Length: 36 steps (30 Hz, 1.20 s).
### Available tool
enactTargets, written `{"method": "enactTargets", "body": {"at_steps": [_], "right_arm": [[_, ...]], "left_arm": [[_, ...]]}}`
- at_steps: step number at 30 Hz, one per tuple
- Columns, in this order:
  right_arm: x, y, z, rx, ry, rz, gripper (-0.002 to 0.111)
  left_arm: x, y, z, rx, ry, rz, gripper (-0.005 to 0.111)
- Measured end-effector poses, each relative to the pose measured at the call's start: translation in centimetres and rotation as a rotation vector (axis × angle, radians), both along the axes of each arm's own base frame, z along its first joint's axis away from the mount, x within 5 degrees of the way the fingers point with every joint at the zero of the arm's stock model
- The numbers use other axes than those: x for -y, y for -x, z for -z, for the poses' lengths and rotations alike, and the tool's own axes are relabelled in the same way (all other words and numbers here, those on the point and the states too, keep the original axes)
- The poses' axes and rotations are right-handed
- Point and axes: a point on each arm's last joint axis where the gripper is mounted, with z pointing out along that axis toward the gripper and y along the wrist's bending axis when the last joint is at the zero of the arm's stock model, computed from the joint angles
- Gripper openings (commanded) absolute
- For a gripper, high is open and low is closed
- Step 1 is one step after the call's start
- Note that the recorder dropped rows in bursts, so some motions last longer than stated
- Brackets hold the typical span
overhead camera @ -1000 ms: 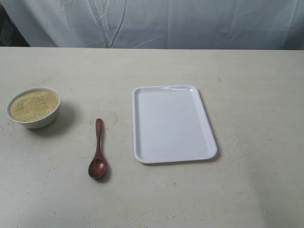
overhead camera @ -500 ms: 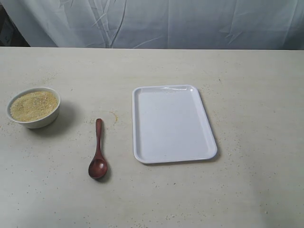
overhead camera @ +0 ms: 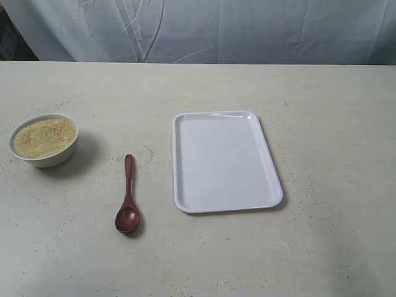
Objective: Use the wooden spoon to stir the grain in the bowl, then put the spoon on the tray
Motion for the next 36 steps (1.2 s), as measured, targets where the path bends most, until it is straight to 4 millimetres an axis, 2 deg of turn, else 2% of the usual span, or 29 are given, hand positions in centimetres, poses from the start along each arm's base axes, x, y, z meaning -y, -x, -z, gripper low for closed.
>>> {"method": "enactTargets", "body": {"at_steps": [3, 9, 14, 17, 22, 26, 30, 32, 36], "right_arm": [[-0.3, -2.3, -0.8, -0.043, -0.066, 0.0, -0.001], [-0.6, -6.1, 1.0, -0.175, -0.244, 0.038, -0.001], [-1.3, -9.3, 2.6, -0.429, -0.223, 0.017, -0.001], [-2.5, -11.6, 2.9, -0.556, -0.178, -0.051, -0.001], [-7.7, -15.1, 2.6, -0.662, -0.065, -0.26, -0.001], [-13.6, -17.1, 2.5, -0.688, 0.025, -0.434, -0.001], [-19.7, -19.0, 3.8, -0.74, 0.118, -0.569, -0.001], [-22.4, -20.2, 5.1, -0.805, 0.156, -0.611, -0.001], [-27.5, -23.1, 6.7, -0.926, 0.19, -0.619, 0.001]], "left_arm": [[0.0, 0.0, 0.0, 0.0, 0.0, 0.0, 0.0], [0.0, 0.0, 0.0, 0.0, 0.0, 0.0, 0.0], [0.0, 0.0, 0.0, 0.0, 0.0, 0.0, 0.0], [0.0, 0.0, 0.0, 0.0, 0.0, 0.0, 0.0], [0.0, 0.0, 0.0, 0.0, 0.0, 0.0, 0.0], [0.0, 0.0, 0.0, 0.0, 0.0, 0.0, 0.0], [0.0, 0.0, 0.0, 0.0, 0.0, 0.0, 0.0], [0.0, 0.0, 0.0, 0.0, 0.0, 0.0, 0.0], [0.0, 0.0, 0.0, 0.0, 0.0, 0.0, 0.0]]}}
